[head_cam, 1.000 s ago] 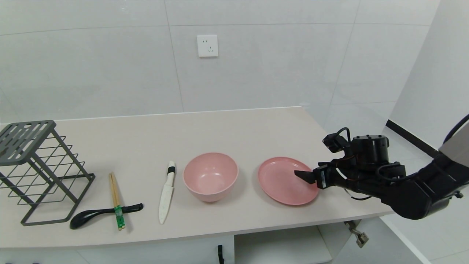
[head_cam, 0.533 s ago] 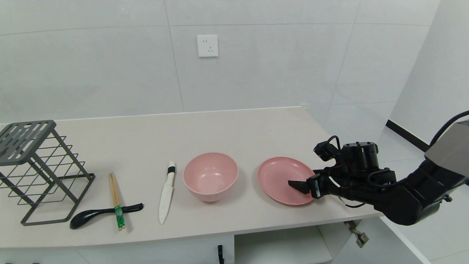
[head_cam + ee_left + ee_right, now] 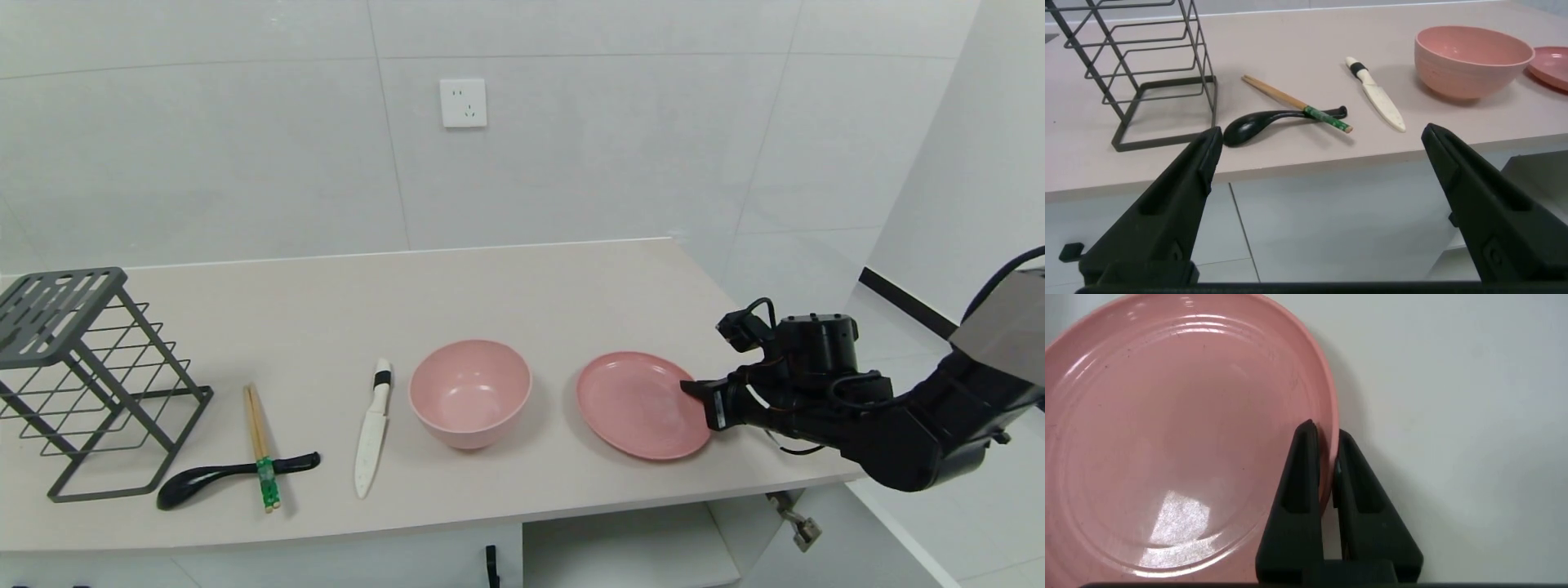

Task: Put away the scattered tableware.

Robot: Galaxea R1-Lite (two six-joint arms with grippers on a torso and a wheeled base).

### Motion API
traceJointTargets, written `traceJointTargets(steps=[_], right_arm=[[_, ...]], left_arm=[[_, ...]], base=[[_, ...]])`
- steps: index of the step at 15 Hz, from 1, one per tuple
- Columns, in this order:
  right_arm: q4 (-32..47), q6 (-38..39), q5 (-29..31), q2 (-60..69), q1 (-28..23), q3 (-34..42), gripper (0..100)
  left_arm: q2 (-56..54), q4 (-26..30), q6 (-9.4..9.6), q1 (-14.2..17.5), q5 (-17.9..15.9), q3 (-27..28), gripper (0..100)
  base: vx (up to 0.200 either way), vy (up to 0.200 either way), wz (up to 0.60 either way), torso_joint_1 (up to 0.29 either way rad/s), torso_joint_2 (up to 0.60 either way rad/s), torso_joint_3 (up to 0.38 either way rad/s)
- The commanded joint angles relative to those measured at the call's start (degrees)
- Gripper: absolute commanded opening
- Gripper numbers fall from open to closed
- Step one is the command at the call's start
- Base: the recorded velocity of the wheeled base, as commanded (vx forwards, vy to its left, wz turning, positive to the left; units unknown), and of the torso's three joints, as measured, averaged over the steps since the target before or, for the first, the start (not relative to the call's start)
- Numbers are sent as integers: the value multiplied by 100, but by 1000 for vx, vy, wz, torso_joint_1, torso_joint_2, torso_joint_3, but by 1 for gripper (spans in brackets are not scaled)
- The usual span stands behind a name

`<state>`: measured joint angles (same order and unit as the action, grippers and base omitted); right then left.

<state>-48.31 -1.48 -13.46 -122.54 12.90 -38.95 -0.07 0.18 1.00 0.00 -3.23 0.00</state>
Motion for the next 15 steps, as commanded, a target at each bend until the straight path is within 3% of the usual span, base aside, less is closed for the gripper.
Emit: traceJointTargets(steps=[1,3,5,8,12,14,15], right_arm=[[-267,33,1,28,-138,10,0],[-811,306,-25,169,-147,36,0],[-1216,1176,-25,433,-94,45,0],[-1260,1563,-8,811,-42,133,0],[-1260,1536,10,2586,108,1434,0],[-1260,1316,-43,3219,169,2058,0],[-1260,1246,-52,3412,178,2260,0]], left_arm=[[7,-1,-3,0,-11,0,100],[7,-1,-12,0,-11,0,100],[7,-1,-21,0,-11,0,100],[7,-1,-38,0,-29,0,100],[7,-1,-3,0,-125,0,100],[7,-71,278,0,-327,0,100],[7,-300,331,0,-319,0,100]], base=[[0,0,0,0,0,0],[0,0,0,0,0,0],[0,0,0,0,0,0],[0,0,0,0,0,0],[0,0,0,0,0,0],[0,0,0,0,0,0],[0,0,0,0,0,0]])
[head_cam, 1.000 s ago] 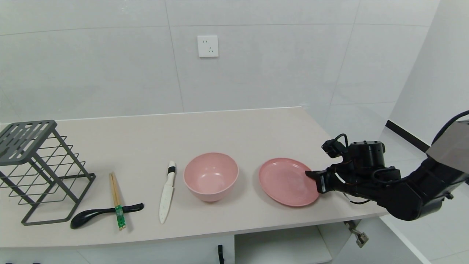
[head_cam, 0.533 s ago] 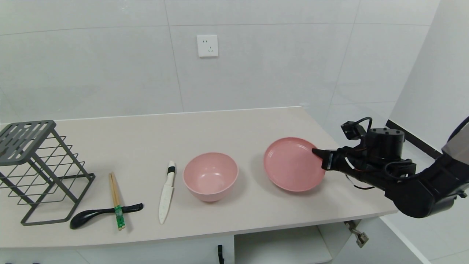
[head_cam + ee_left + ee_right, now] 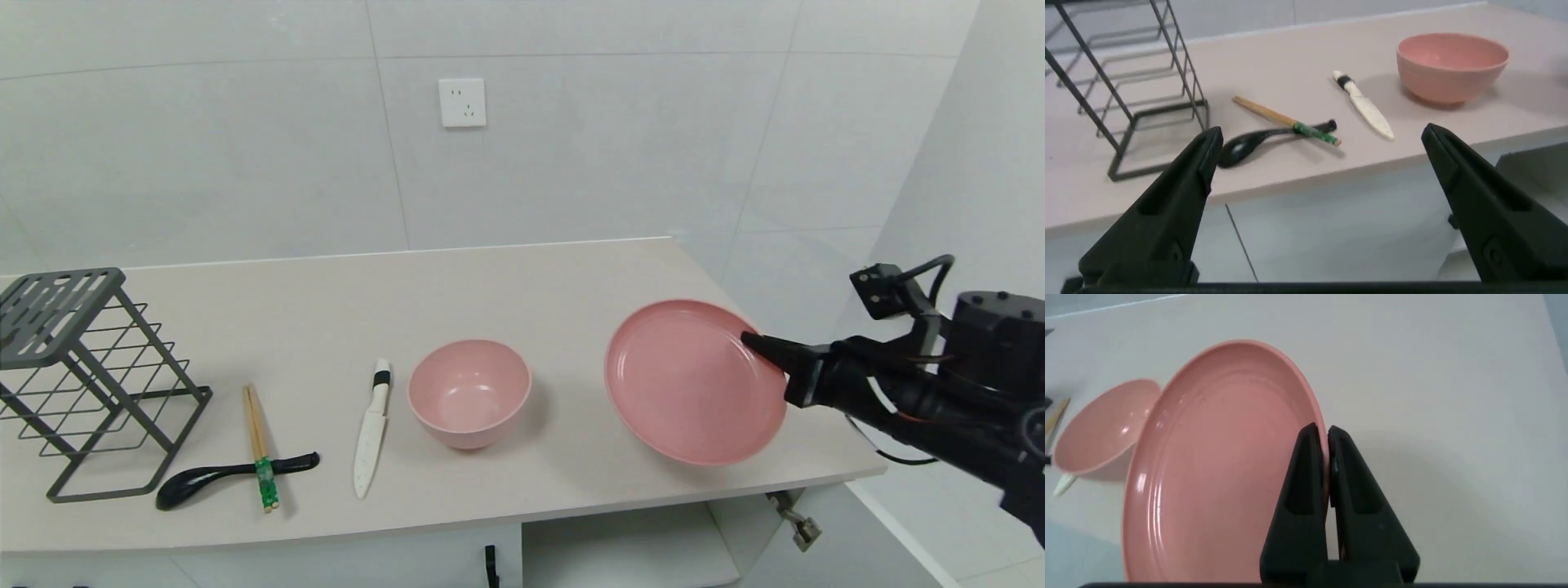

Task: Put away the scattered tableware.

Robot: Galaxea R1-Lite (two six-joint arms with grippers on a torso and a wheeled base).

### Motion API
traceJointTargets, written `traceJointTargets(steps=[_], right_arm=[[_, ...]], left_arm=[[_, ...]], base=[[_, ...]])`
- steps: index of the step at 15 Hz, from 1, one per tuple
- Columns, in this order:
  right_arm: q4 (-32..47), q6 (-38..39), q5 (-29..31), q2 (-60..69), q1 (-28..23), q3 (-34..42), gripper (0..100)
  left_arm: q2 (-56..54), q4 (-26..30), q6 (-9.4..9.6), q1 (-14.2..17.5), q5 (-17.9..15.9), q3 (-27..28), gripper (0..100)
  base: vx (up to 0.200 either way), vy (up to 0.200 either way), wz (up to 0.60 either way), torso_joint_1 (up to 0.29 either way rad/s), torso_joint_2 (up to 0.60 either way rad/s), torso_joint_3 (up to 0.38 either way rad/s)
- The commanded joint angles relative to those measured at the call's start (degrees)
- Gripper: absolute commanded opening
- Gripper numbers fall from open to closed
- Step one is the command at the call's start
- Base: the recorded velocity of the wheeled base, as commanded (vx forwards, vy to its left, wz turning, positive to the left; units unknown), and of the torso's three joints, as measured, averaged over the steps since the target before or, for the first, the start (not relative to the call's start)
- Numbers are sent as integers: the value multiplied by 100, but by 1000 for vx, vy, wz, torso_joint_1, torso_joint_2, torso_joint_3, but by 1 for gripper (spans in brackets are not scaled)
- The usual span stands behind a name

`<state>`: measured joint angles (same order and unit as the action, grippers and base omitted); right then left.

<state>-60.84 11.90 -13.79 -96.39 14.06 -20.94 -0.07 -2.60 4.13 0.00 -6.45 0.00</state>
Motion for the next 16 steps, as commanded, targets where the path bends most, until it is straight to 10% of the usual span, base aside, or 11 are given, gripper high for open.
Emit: traceJointTargets(steps=[1,5,9,16], right_arm=[[-6,-302,-10,1158,80,802,0],[29,-917,-1,1878,62,1198,0],[11,-935,-19,2072,53,1382,0],[-6,-1005,-282,2256,89,1646,0]], left_arm=[[7,-1111,-18,0,12,0,100],[25,-1287,-501,-9,-331,132,100],[737,840,-967,-35,-2387,1459,100],[4613,-224,-738,-589,-2589,1925,100]], base=[[0,0,0,0,0,0],[0,0,0,0,0,0],[0,0,0,0,0,0],[0,0,0,0,0,0]])
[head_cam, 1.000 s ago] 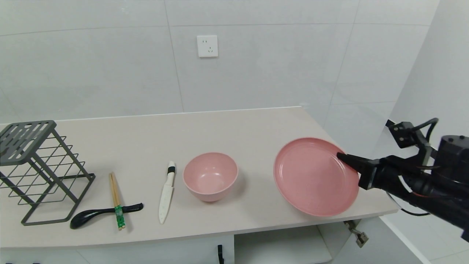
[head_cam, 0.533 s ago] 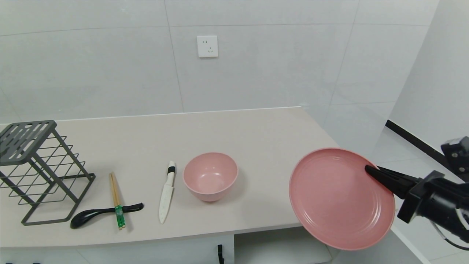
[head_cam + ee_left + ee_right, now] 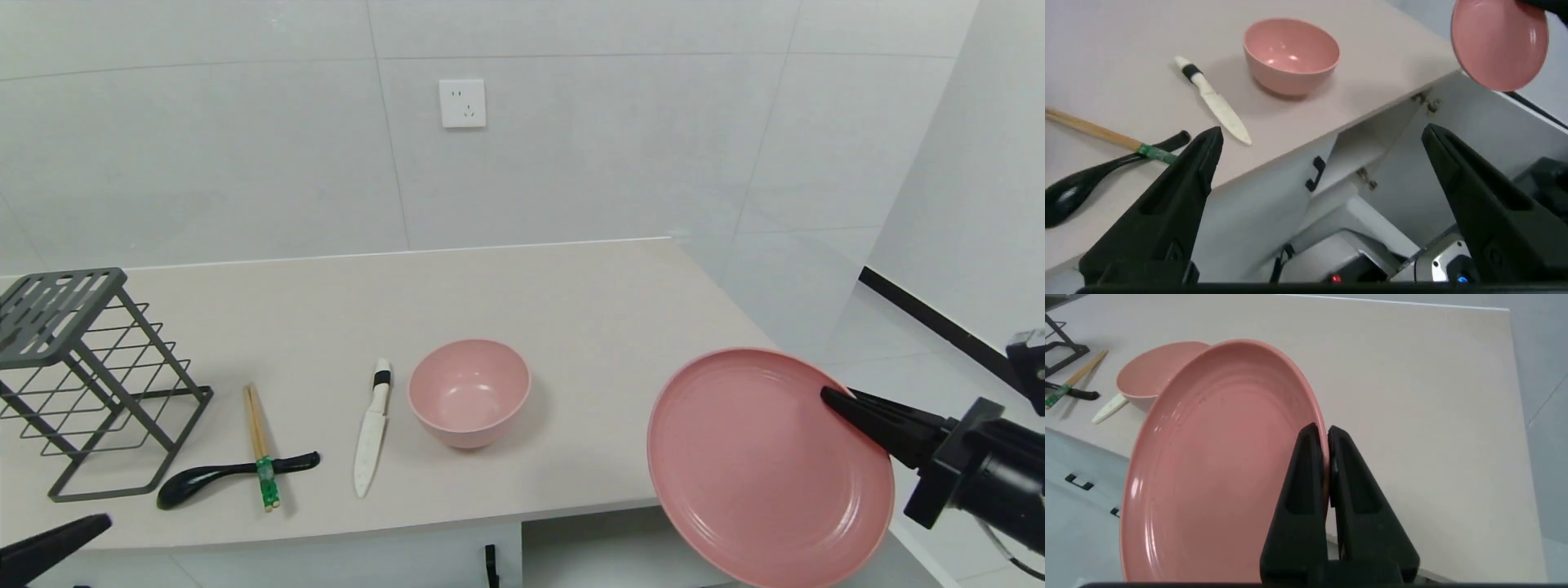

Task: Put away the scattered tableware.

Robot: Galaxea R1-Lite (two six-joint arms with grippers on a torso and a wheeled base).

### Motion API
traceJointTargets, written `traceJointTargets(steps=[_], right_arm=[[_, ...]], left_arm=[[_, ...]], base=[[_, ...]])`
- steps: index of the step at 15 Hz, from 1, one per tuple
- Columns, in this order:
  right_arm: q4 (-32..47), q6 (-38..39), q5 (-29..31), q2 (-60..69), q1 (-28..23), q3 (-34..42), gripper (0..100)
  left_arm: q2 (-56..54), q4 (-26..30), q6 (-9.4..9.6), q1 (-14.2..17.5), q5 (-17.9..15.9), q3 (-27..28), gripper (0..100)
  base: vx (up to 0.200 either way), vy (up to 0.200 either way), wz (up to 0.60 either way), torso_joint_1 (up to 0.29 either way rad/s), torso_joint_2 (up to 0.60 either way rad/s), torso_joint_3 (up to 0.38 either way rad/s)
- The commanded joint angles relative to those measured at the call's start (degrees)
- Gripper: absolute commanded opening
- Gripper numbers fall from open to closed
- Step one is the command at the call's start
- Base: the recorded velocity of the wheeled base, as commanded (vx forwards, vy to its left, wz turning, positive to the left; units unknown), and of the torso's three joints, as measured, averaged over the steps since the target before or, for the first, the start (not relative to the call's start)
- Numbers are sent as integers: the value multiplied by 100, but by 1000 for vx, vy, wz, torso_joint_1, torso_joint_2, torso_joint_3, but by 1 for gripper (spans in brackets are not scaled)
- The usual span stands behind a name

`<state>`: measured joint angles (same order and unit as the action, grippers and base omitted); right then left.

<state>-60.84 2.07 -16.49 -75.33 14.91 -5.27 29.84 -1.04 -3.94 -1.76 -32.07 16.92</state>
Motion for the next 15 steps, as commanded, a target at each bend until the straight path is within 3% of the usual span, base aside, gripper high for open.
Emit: traceJointTargets(steps=[1,3,6,8,10,12,15], right_arm=[[-6,-111,-100,273,-6,105,0],[2,-163,-152,449,-23,131,0],[-24,-304,-170,739,100,140,0],[-173,-409,-275,976,179,105,0],[-209,-401,-284,1143,153,140,0],[-209,-401,-284,1257,153,184,0],[-209,-392,-284,1345,117,131,0]], left_arm=[[2034,-450,60,-536,-18,294,100],[2940,-617,51,-633,-27,452,100],[4276,-1628,42,-765,43,470,100],[4715,-1654,-46,-1134,360,769,100],[5330,-1584,-248,-1512,878,1270,100],[5919,-1610,-265,-1732,1318,1472,100],[6323,-1654,-274,-1811,1362,1665,100]], base=[[0,0,0,0,0,0],[0,0,0,0,0,0],[0,0,0,0,0,0],[0,0,0,0,0,0],[0,0,0,0,0,0],[0,0,0,0,0,0],[0,0,0,0,0,0]])
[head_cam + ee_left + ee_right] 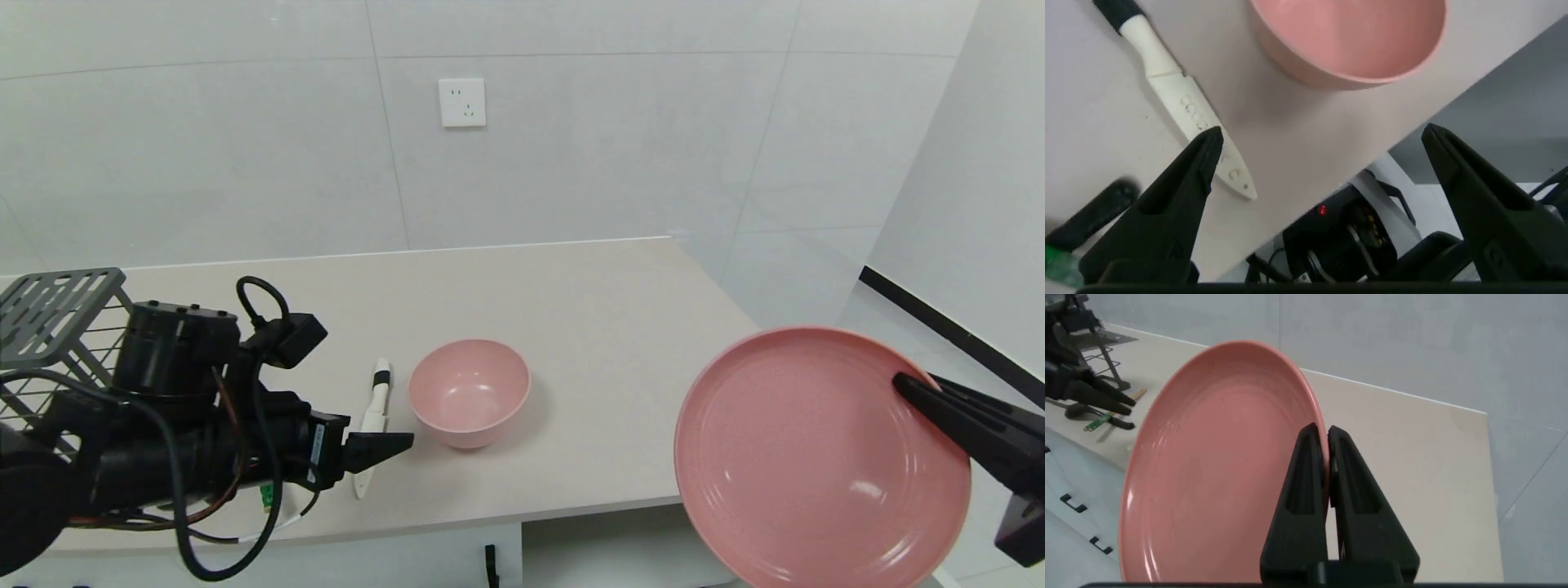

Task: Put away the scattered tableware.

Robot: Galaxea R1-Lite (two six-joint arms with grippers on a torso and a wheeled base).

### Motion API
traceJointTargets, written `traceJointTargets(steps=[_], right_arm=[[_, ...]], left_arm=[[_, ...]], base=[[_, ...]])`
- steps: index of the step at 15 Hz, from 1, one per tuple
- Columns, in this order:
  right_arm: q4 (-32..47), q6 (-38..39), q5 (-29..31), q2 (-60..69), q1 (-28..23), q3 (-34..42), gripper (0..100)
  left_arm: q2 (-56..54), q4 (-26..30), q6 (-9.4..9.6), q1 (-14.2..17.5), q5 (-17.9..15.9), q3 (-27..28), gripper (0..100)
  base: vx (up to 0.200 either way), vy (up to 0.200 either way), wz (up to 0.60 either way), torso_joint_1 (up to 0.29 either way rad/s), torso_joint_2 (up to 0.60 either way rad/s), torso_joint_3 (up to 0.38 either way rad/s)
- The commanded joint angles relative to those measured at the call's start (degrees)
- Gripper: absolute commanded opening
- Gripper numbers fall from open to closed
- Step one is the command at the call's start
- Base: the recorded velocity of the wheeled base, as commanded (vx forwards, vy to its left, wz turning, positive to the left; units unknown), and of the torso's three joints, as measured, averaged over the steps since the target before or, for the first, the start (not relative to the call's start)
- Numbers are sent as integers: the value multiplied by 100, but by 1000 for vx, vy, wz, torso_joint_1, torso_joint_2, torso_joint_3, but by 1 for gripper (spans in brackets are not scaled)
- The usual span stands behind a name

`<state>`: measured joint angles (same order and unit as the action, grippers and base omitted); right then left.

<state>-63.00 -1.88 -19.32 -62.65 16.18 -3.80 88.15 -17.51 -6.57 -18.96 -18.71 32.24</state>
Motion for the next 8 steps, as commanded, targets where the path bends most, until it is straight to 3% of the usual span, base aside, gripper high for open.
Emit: traceJointTargets(steps=[1,4,8], right_arm=[[7,-6,-1,77,-27,29,0],[7,-6,-1,77,-27,-6,0],[16,-6,-1,86,-27,38,0]], left_arm=[[677,-122,-2,-91,43,247,100],[1108,-579,-28,-73,96,511,100],[1679,-1088,-152,-73,439,819,100]], base=[[0,0,0,0,0,0],[0,0,0,0,0,0],[0,0,0,0,0,0]])
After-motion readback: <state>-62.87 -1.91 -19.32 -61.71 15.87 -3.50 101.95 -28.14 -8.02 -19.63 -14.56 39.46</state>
